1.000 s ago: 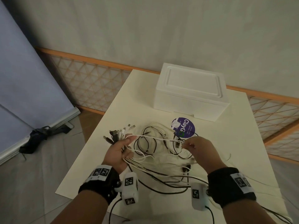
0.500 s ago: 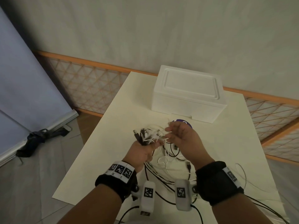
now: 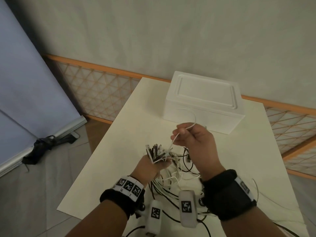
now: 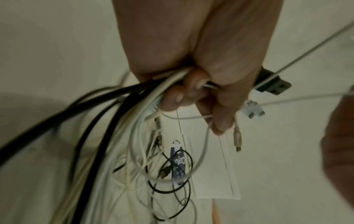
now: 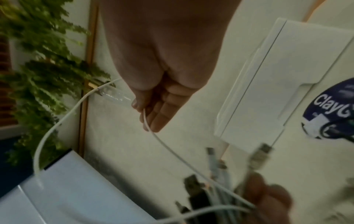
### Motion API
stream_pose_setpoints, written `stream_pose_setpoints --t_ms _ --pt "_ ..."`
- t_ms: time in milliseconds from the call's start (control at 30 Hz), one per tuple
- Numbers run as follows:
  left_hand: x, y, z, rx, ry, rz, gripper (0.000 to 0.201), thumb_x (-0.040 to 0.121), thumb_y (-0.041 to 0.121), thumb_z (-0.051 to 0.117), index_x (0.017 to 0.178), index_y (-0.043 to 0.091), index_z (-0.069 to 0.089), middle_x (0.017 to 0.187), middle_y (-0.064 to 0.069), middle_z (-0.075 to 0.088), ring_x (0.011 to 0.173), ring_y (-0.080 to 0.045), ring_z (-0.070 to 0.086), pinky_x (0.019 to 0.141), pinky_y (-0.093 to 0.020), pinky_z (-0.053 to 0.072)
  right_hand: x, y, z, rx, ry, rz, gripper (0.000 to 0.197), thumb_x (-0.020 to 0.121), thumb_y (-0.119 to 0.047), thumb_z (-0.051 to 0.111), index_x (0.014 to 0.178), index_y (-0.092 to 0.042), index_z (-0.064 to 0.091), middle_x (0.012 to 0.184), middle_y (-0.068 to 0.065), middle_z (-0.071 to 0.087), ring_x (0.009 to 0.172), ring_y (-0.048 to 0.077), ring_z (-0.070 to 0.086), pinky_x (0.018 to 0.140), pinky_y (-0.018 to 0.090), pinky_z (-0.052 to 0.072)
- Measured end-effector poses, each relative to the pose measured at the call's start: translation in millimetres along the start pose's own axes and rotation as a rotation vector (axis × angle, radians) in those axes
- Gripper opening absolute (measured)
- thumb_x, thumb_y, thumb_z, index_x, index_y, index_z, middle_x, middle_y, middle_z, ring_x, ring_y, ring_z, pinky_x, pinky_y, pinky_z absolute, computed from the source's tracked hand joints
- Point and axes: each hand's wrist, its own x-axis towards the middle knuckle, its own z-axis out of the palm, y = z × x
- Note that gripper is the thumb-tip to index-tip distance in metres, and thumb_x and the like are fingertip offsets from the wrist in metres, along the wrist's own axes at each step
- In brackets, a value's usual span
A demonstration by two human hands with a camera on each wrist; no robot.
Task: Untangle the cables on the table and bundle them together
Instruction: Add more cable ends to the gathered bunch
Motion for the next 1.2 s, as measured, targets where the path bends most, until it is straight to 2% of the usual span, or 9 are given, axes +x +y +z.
stream_pose_setpoints --t_ms 267,400,567,633,733,800,900,1100,1200 --pt "18.0 -18.7 -18.6 0.044 0.368 -0.151 0.019 0.079 0.021 0.077 0.086 0.005 0.072 0.047 0.006 0.053 0.043 -0.014 0.043 0.052 -0.027 0.036 3.5 -53.4 -73.0 0.135 0.396 -0.381 0.024 0.095 -0.005 0.047 0.086 -0.022 0.061 0.068 0.001 0.055 0.055 0.012 0.050 0.056 0.029 0.052" --pt "15.1 -18.6 -20.1 -0.199 0.314 -0.157 0.025 0.083 0.026 0.073 0.094 0.004 0.072 0.071 -0.010 0.056 0.036 -0.011 0.033 0.042 -0.024 0.032 -0.2 -43.4 -136.1 -0.522 0.515 -0.353 0.021 0.093 -0.016 0.050 0.088 -0.027 0.067 0.096 -0.001 0.067 0.072 0.007 0.053 0.068 0.028 0.044" --pt "3.0 -7.2 -18.0 -0.361 0.217 -0.078 0.011 0.083 0.008 0.069 0.094 0.007 0.066 0.101 -0.006 0.069 0.040 -0.006 0.038 0.038 -0.021 0.033 -26.6 15.7 -221.4 -1.600 0.265 0.501 0.035 0.098 -0.026 0.041 0.127 -0.012 0.056 0.123 0.008 0.059 0.113 0.026 0.055 0.095 0.040 0.046" --pt "0.8 -7.6 -15.6 -0.357 0.228 -0.066 0.020 0.087 -0.010 0.056 0.081 0.008 0.059 0.101 -0.004 0.068 0.053 -0.006 0.052 0.039 -0.021 0.034 -33.0 24.3 -222.1 -1.655 0.228 0.722 0.051 0.092 -0.034 0.052 0.131 -0.001 0.046 0.125 0.018 0.054 0.115 0.034 0.052 0.095 0.044 0.045" --pt "-6.3 -4.7 -2.0 -0.357 0.203 -0.082 0.038 0.084 -0.018 0.048 0.063 0.012 0.044 0.084 -0.002 0.059 0.047 -0.005 0.045 0.039 -0.020 0.030 -33.1 27.5 -167.5 -1.484 0.125 0.420 0.078 0.079 -0.045 0.069 0.139 -0.006 0.038 0.139 0.017 0.046 0.126 0.034 0.044 0.106 0.044 0.036" --pt "-14.3 -0.7 10.7 -0.400 0.159 -0.066 0.046 0.085 -0.017 0.049 0.053 0.015 0.042 0.077 -0.003 0.052 0.039 -0.006 0.036 0.039 -0.020 0.029 -37.8 25.2 -99.6 -1.235 -0.141 0.176 0.094 0.075 -0.051 0.072 0.148 -0.014 0.026 0.151 0.002 0.031 0.136 0.021 0.032 0.114 0.034 0.022" --pt "-28.6 6.6 22.6 -0.529 0.121 -0.067 0.041 0.090 0.007 0.057 0.051 0.015 0.056 0.062 -0.008 0.044 0.039 -0.012 0.034 0.041 -0.022 0.035 -47.9 43.1 -14.6 -0.949 -0.590 0.186 0.112 0.064 -0.055 0.077 0.150 -0.024 0.013 0.146 -0.008 0.038 0.128 0.011 0.041 0.104 0.028 0.036" --pt "-46.4 10.5 7.9 -0.807 0.225 -0.050 0.055 0.097 0.036 0.047 0.045 0.018 0.044 0.046 -0.001 0.039 0.033 -0.011 0.030 0.039 -0.021 0.033 -71.6 81.4 -26.5 -1.248 -0.742 0.084 0.020 0.089 -0.032 0.050 0.106 -0.023 0.053 0.098 0.004 0.064 0.091 0.025 0.060 0.069 0.030 0.044" --pt "-50.1 -10.3 -14.9 -0.839 0.386 -0.111 0.049 0.099 0.037 0.046 0.055 0.019 0.035 0.043 0.002 0.035 0.031 -0.010 0.026 0.037 -0.019 0.030 -80.6 95.1 -70.9 -1.331 -0.748 0.153 0.030 0.091 -0.051 0.048 0.092 -0.023 0.056 0.084 -0.005 0.058 0.085 0.016 0.057 0.070 0.032 0.043"
